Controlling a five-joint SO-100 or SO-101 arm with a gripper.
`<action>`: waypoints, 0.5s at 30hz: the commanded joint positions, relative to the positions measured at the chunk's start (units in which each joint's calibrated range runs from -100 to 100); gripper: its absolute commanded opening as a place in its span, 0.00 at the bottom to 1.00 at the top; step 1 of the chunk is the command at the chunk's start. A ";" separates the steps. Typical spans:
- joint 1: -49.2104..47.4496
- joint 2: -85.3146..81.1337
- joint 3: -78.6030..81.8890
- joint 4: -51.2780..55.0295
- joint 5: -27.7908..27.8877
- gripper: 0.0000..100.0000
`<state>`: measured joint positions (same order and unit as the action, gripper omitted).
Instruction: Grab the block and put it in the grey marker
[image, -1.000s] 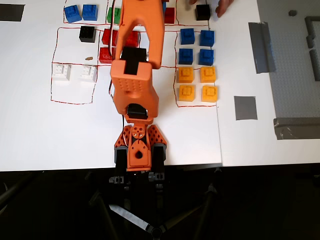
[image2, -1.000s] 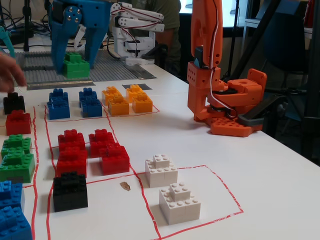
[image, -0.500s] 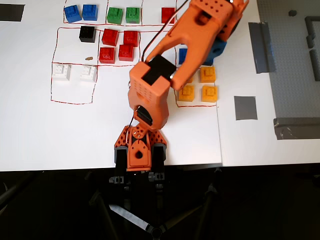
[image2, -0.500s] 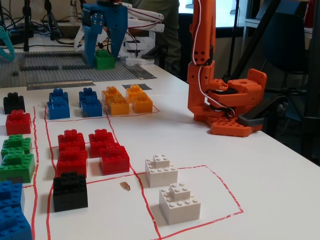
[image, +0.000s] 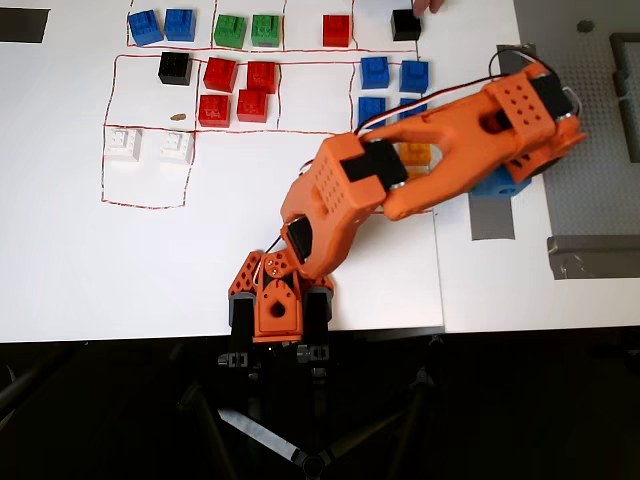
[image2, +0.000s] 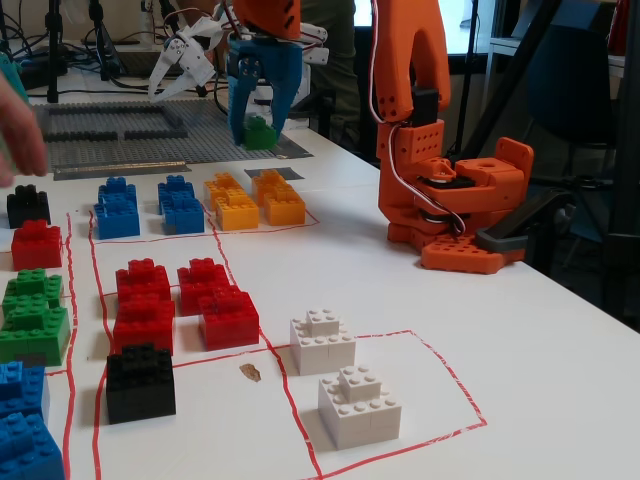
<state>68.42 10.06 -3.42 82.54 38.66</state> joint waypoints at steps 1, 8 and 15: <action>3.96 -1.16 -10.25 -1.63 1.66 0.00; 7.87 5.31 -15.33 -5.47 2.88 0.00; 9.28 10.76 -17.15 -6.37 3.08 0.00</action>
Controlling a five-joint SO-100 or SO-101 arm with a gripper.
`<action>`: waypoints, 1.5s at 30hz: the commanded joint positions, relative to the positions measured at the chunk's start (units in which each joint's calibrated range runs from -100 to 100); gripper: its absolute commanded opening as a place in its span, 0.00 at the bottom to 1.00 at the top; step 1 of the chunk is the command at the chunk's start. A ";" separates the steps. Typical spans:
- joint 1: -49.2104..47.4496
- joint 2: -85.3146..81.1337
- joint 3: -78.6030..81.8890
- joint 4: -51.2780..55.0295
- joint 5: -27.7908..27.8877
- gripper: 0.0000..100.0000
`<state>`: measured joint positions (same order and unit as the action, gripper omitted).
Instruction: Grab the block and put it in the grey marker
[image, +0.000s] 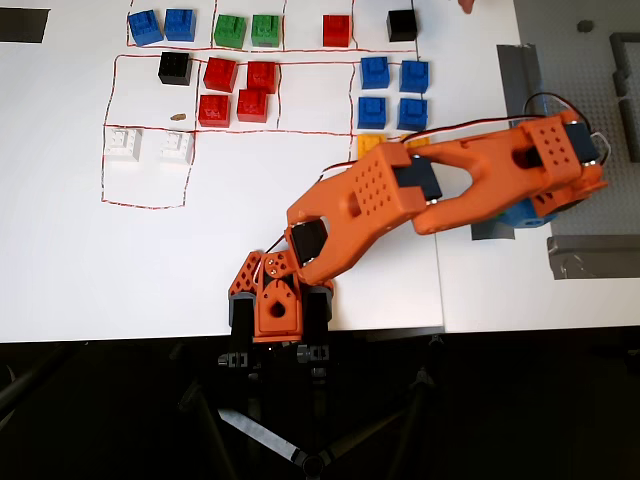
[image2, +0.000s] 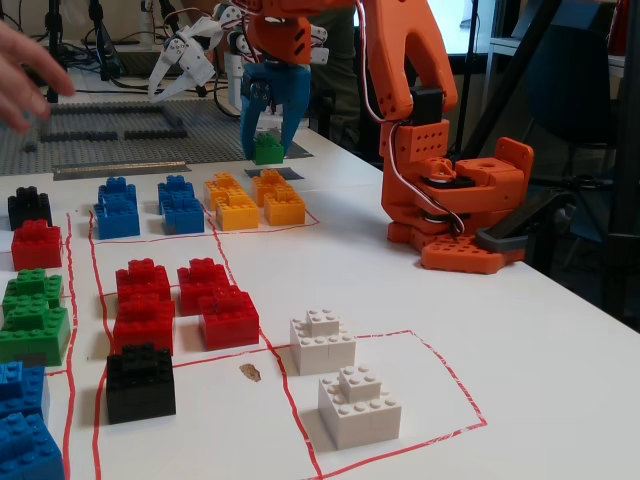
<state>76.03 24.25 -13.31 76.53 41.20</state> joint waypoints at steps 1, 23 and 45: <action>1.68 -2.83 -7.44 -0.36 0.39 0.00; 0.93 -4.91 -14.61 10.49 0.10 0.28; -44.75 -31.85 10.09 20.20 -28.13 0.07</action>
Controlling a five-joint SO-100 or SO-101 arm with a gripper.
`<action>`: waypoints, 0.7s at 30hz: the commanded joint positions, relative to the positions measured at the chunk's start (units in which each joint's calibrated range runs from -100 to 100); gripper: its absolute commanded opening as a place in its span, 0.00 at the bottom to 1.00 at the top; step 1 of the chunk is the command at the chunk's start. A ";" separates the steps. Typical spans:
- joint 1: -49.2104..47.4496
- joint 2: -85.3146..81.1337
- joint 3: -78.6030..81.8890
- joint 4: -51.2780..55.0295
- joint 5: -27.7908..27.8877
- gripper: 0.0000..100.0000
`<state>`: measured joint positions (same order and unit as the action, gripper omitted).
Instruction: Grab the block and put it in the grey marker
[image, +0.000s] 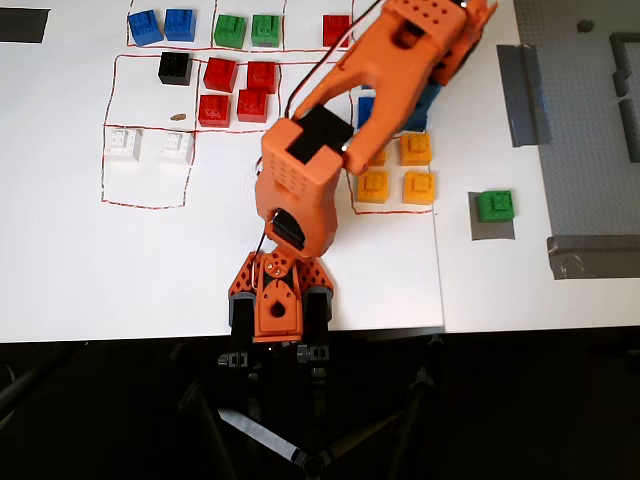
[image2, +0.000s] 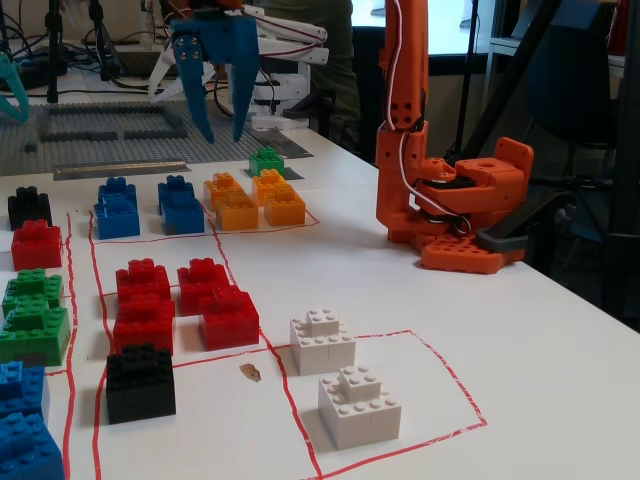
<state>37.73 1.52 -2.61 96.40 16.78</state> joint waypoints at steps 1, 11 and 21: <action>-9.02 -9.55 0.20 0.10 -5.08 0.05; -28.16 -10.16 1.02 -3.17 -15.48 0.00; -31.32 -8.78 1.02 -8.47 -17.88 0.00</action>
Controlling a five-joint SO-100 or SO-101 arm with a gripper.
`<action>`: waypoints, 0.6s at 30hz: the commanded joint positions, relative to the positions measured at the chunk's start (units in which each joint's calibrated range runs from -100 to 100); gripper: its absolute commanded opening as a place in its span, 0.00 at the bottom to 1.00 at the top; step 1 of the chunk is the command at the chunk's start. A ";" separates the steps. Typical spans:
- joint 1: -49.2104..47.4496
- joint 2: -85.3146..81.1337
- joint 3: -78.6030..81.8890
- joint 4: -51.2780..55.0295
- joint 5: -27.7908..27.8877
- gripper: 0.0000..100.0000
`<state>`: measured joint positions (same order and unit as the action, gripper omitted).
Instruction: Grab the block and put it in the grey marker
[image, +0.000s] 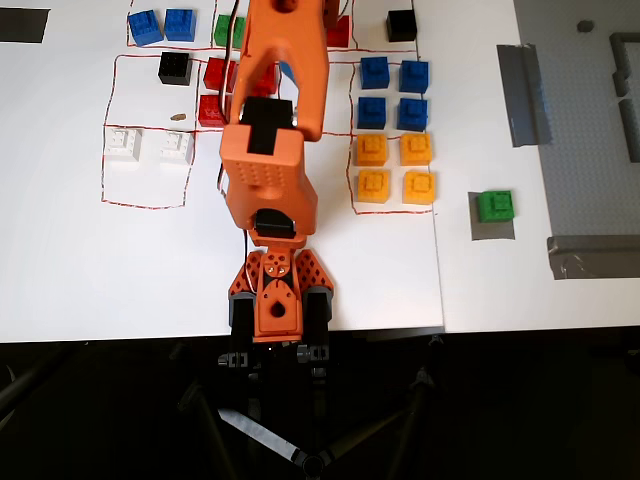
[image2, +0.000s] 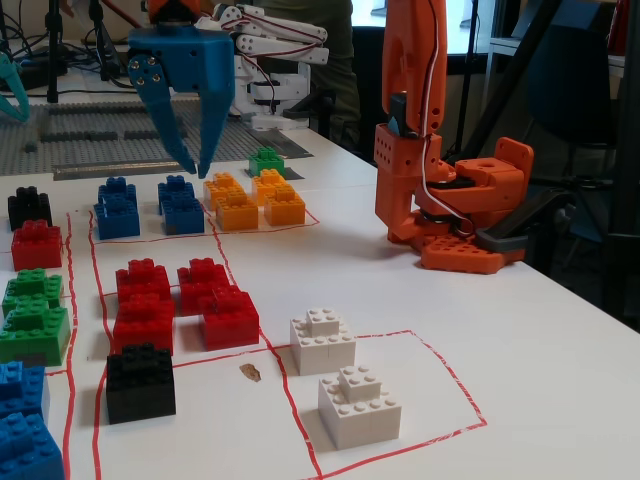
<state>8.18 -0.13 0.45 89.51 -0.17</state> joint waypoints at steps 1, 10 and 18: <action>-2.03 -7.04 -2.31 -1.83 -0.98 0.00; -5.52 -6.78 -2.67 -1.83 -2.78 0.00; -7.10 -6.26 -4.40 -0.93 -2.83 0.00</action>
<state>1.55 -0.13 0.45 88.55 -2.42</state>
